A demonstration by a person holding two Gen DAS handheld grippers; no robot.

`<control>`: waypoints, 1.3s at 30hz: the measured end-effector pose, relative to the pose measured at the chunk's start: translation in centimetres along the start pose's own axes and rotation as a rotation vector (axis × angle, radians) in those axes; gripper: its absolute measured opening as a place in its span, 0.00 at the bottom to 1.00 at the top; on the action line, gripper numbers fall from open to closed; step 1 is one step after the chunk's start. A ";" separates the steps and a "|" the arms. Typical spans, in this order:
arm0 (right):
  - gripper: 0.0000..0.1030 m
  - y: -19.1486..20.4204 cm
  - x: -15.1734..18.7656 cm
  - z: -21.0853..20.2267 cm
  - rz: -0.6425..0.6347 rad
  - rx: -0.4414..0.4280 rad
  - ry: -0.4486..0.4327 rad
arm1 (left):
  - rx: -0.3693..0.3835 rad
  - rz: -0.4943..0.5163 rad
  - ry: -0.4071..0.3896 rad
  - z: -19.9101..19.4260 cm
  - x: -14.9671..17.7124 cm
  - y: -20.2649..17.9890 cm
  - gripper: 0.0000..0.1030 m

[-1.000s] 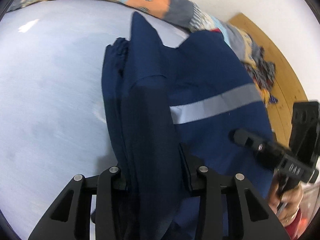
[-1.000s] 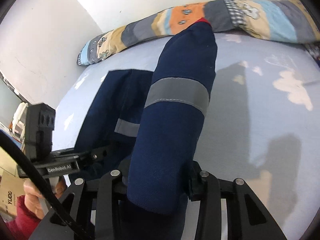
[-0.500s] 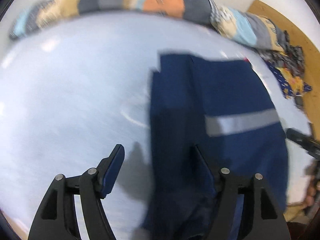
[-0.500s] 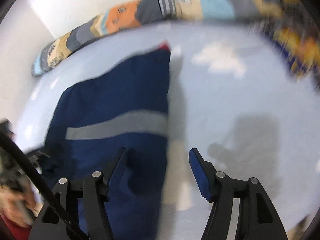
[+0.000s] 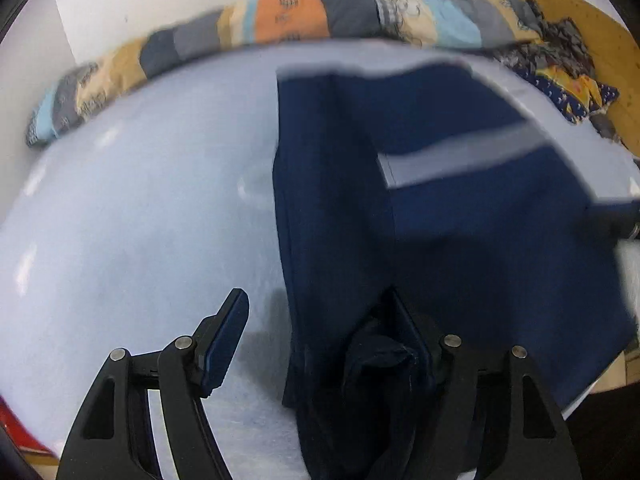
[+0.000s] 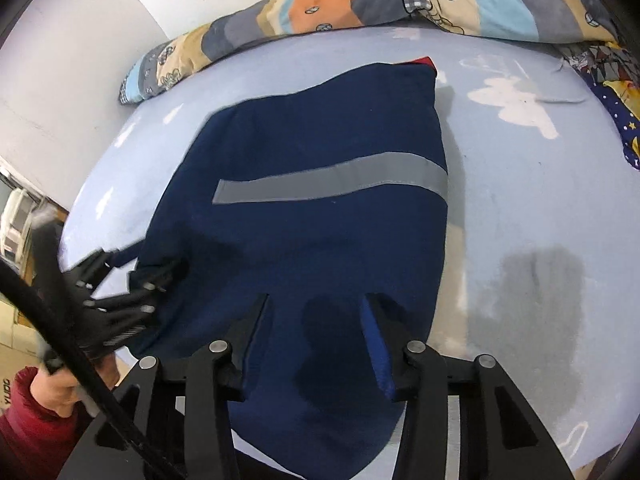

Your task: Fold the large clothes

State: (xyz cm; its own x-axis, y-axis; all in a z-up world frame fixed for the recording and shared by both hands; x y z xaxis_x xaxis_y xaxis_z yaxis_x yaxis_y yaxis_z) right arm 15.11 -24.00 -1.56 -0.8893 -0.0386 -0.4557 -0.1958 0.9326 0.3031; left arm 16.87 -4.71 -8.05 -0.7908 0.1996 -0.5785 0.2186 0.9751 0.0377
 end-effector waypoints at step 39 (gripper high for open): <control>0.55 3.7 7.8 -3.0 -0.078 0.149 -0.109 | -0.144 0.054 -0.221 -4.0 3.3 -5.9 0.87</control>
State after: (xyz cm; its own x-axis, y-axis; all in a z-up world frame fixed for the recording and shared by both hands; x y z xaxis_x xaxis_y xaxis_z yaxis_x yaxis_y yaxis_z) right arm 6.19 -21.97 -1.49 -0.8224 -0.0815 -0.5630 -0.1920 0.9714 0.1398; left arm 10.68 -9.43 -6.92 -0.6332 0.2409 -0.7355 0.1603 0.9706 0.1798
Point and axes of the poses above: each gripper's, at about its wrist camera, not at the fingertips, and z roughly the way its jaws point, y to its left, x to its underside, the point moved 4 cm from there along z, roughly the way its jaws point, and after that the axes turned 2 degrees about -y, right-handed, at the moved point
